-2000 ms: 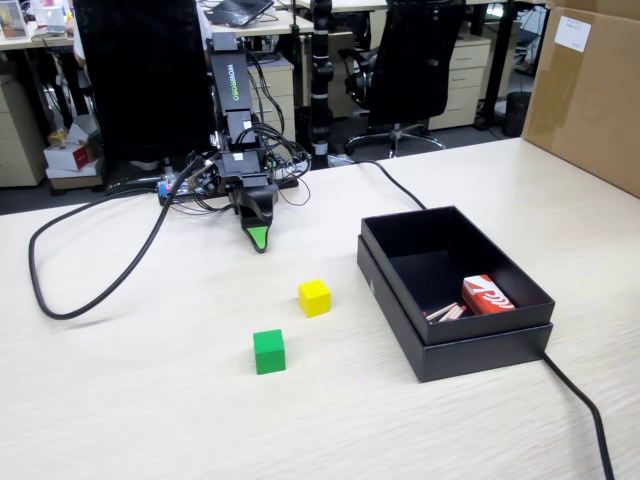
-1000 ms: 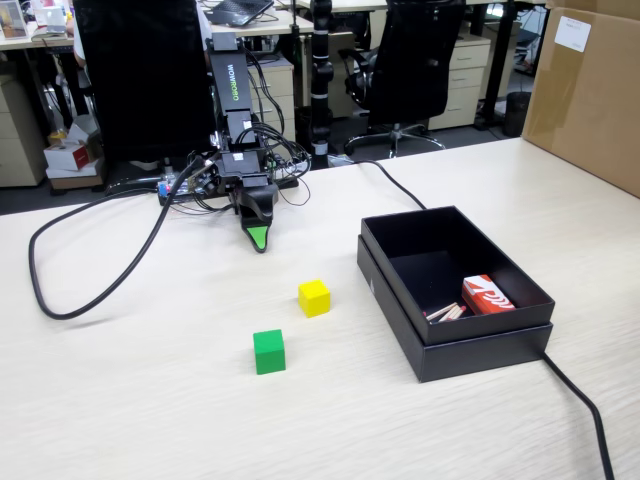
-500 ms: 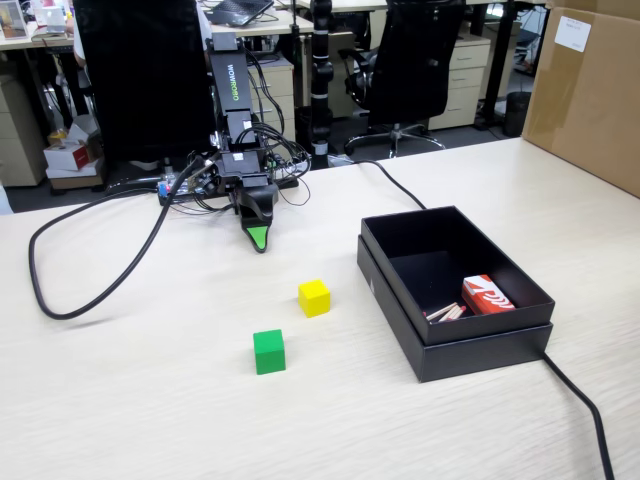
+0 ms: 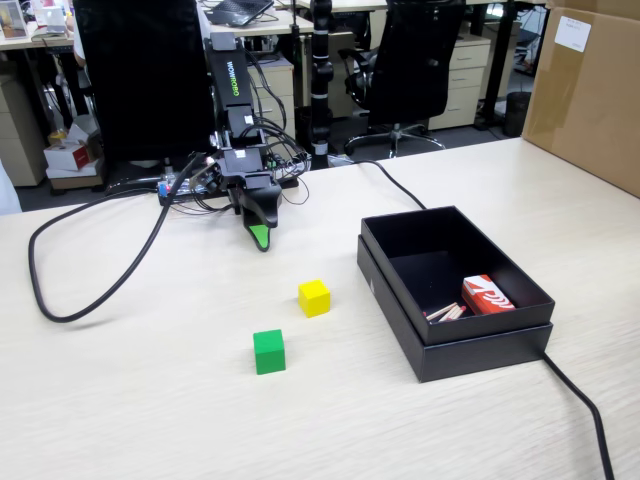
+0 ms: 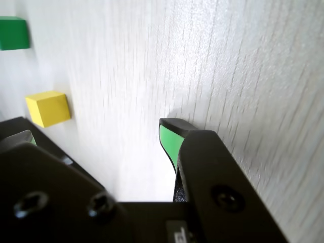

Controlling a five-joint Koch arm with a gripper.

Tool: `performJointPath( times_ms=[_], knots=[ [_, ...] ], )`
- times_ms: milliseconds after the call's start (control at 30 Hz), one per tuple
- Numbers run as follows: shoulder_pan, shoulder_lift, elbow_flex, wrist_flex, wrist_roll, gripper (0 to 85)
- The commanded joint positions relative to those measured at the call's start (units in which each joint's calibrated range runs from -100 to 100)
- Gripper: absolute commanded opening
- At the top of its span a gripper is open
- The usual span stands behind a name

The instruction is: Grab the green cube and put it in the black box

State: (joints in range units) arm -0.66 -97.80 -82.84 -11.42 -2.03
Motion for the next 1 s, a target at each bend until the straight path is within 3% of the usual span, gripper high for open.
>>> performJointPath(
  times_ms=[0,200,300,433,700,967],
  knots=[
    [0.15,-0.14,11.22,-8.32,2.20,47.9],
    [-0.10,8.24,35.69,-23.87,3.52,47.5],
    [-0.15,22.70,58.27,-39.77,5.18,47.5],
    [-0.83,40.25,77.76,-48.15,5.96,47.6],
    [-3.08,76.06,104.69,-49.01,4.54,47.5],
    [-4.10,97.74,116.75,-49.01,3.81,47.5]
  ],
)
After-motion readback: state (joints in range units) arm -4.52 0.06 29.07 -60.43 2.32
